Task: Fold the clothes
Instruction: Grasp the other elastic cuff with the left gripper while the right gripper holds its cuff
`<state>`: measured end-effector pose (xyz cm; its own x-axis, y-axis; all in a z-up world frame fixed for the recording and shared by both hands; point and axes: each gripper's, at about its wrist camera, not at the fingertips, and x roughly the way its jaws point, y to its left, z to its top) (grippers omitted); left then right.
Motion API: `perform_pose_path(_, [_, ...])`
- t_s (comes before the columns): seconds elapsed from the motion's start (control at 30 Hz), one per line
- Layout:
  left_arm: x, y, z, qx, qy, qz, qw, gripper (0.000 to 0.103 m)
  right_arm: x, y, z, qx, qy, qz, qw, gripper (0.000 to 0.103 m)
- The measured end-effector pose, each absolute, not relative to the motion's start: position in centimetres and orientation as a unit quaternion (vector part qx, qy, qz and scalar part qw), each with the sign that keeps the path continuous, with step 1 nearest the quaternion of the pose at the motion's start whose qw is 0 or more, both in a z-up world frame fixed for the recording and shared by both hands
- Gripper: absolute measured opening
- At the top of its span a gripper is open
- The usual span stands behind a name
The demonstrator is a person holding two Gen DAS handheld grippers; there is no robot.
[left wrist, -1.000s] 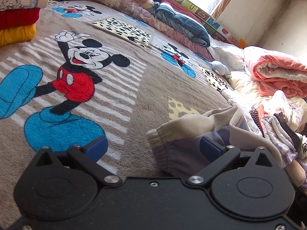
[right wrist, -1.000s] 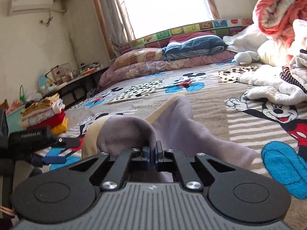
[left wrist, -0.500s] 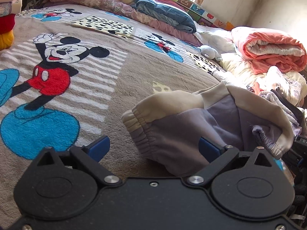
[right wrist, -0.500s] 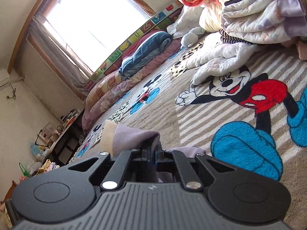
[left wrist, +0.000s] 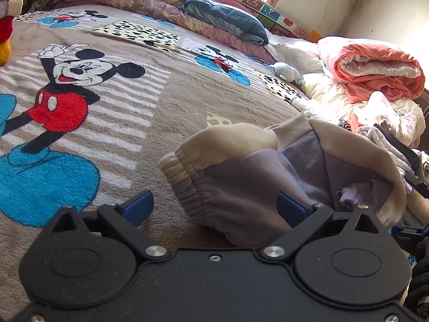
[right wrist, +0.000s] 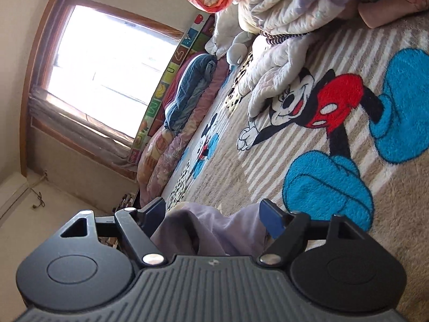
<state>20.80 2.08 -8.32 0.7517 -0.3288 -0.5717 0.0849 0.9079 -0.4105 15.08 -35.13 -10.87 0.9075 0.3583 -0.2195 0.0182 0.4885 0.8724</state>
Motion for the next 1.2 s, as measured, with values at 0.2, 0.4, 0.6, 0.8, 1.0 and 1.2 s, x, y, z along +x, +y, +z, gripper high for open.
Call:
perform_pose_path(0.2, [20.3,1.5,-7.6,-0.166,0.316,-0.121,0.926,0.046,15.4,-29.4,-7.8,0.318,0.205,0.164,0.911,0.084])
perform_pose_path(0.4, [19.2,0.5,-5.8,-0.127,0.285,-0.127,0.942,0.028,14.7,-23.1,-7.2,0.152,0.223,0.197,0.943,0.083])
perform_pose_path(0.6, [18.3,0.6,-4.2,-0.142,0.274,-0.18,0.934,0.024,12.7,-18.7,-7.0,-0.003,0.216,0.209,0.954,0.081])
perform_pose_path(0.8, [17.8,-2.0,-3.4,-0.126,0.274,-0.294,0.907,0.024,9.7,-14.3,-7.2,-0.134,0.187,0.228,0.946,0.083])
perform_pose_path(1.0, [17.8,-3.1,-3.9,-0.12,0.285,-0.344,0.887,0.029,9.5,-12.9,-7.8,-0.152,0.197,0.213,0.945,0.087])
perform_pose_path(1.2, [17.5,-2.9,-3.3,-0.14,0.267,-0.383,0.873,0.057,10.0,-13.0,-8.1,-0.146,0.194,0.183,0.953,0.044])
